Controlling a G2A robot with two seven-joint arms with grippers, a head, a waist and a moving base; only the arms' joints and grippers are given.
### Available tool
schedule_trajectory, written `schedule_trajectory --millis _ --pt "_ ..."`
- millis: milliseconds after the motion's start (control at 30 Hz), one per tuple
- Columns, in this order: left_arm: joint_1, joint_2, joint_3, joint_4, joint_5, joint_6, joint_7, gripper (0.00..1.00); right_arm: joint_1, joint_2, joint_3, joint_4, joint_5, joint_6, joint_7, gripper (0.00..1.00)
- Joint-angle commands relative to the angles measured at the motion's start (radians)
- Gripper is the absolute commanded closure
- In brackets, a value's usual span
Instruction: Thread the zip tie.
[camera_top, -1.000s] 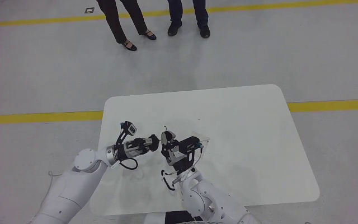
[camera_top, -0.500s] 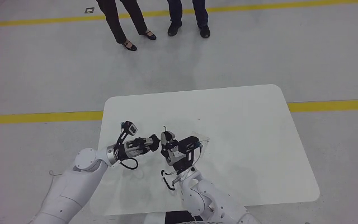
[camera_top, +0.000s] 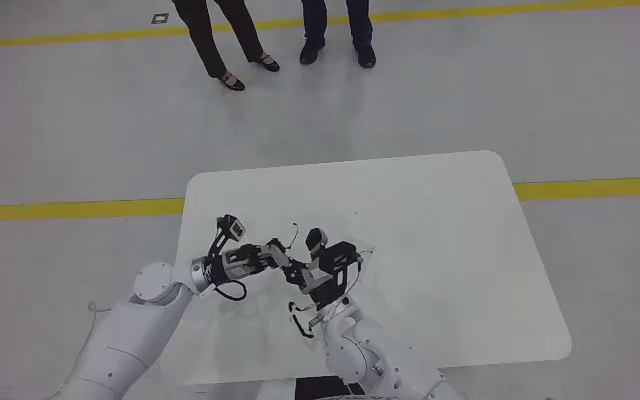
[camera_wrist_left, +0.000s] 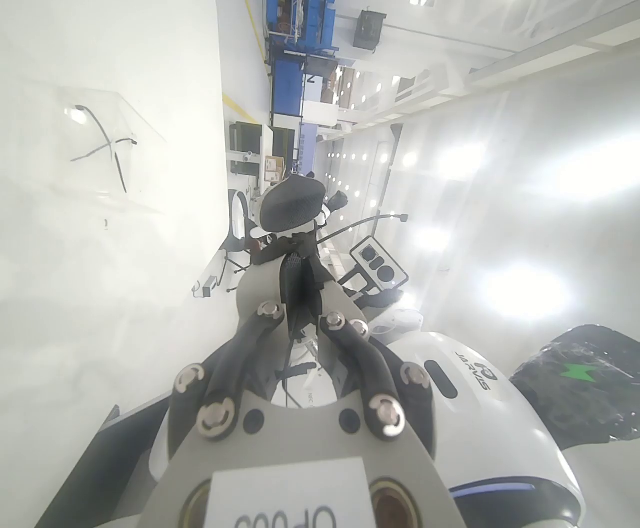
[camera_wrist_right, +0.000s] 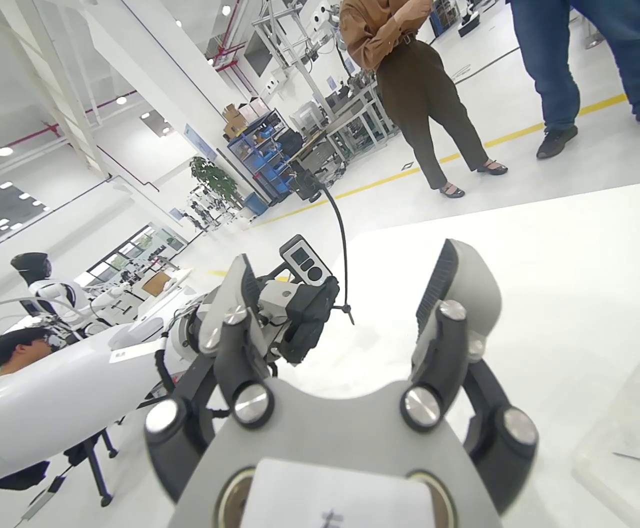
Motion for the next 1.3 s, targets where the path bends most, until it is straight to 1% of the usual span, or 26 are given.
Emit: schedule_trajectory --millis 0,33,200,333,400,433,700,733,800,833,867,933,1000,1033,1067,1100,1133,1267 --pt "-0.004 0.000 -0.004 0.008 -0.002 0.001 -0.003 1.00 -0.008 0.007 0.013 -0.005 -0.028 -0.020 0.004 0.00" --pt "-0.006 0.000 -0.007 0.012 -0.002 0.002 -0.004 1.00 -0.015 0.011 0.022 -0.008 -0.042 -0.029 0.008 0.00" --pt "-0.013 0.004 -0.025 0.023 -0.001 0.011 -0.017 1.00 -0.059 0.042 0.083 -0.049 -0.139 -0.113 0.038 0.00" --pt "-0.015 0.006 -0.037 0.026 -0.003 0.019 -0.026 1.00 -0.087 0.067 0.124 -0.074 -0.257 -0.176 0.073 0.00" --pt "-0.017 0.007 -0.039 0.026 0.000 0.027 -0.039 1.00 -0.093 0.079 0.136 -0.082 -0.343 -0.203 0.080 0.00" --pt "-0.021 0.008 -0.041 0.025 0.011 0.026 -0.045 1.00 -0.101 0.081 0.140 -0.087 -0.346 -0.205 0.078 0.00" --pt "-0.021 0.008 -0.041 0.025 0.011 0.026 -0.045 1.00 -0.101 0.081 0.140 -0.087 -0.346 -0.205 0.078 0.00" --pt "-0.014 0.003 -0.036 0.012 -0.058 0.064 -0.025 1.00 -0.091 0.084 0.142 -0.065 -0.389 -0.198 0.107 0.00" --pt "-0.016 0.000 -0.034 0.001 -0.111 0.117 -0.018 1.00 -0.076 0.088 0.144 -0.049 -0.475 -0.186 0.118 0.00" --pt "-0.016 -0.003 -0.034 -0.007 -0.176 0.158 -0.020 1.00 -0.066 0.092 0.142 -0.038 -0.540 -0.186 0.123 0.00" --pt "-0.018 -0.004 -0.036 -0.008 -0.203 0.184 -0.021 1.00 -0.061 0.095 0.143 -0.029 -0.583 -0.182 0.124 0.00" --pt "-0.022 -0.005 -0.036 -0.012 -0.232 0.240 -0.022 1.00 -0.055 0.100 0.142 -0.019 -0.594 -0.166 0.126 0.00" --pt "-0.027 -0.006 -0.033 -0.021 -0.267 0.293 -0.030 1.00 -0.033 0.112 0.129 0.000 -0.594 -0.177 0.107 0.00" --pt "-0.031 -0.007 -0.029 -0.023 -0.274 0.322 -0.039 1.00 -0.019 0.119 0.120 0.010 -0.594 -0.176 0.097 0.00" --pt "-0.039 -0.006 -0.025 -0.023 -0.267 0.352 -0.042 1.00 0.008 0.131 0.100 0.028 -0.594 -0.173 0.075 0.00" --pt "-0.048 -0.005 -0.020 -0.023 -0.228 0.369 -0.039 1.00 0.028 0.142 0.082 0.042 -0.594 -0.148 0.066 0.00" --pt "-0.059 -0.002 -0.018 -0.029 -0.165 0.354 -0.040 1.00 0.047 0.152 0.057 0.051 -0.594 -0.129 0.059 0.00" --pt "-0.059 -0.002 -0.018 -0.029 -0.165 0.354 -0.040 1.00 0.047 0.152 0.057 0.051 -0.594 -0.129 0.059 0.00"
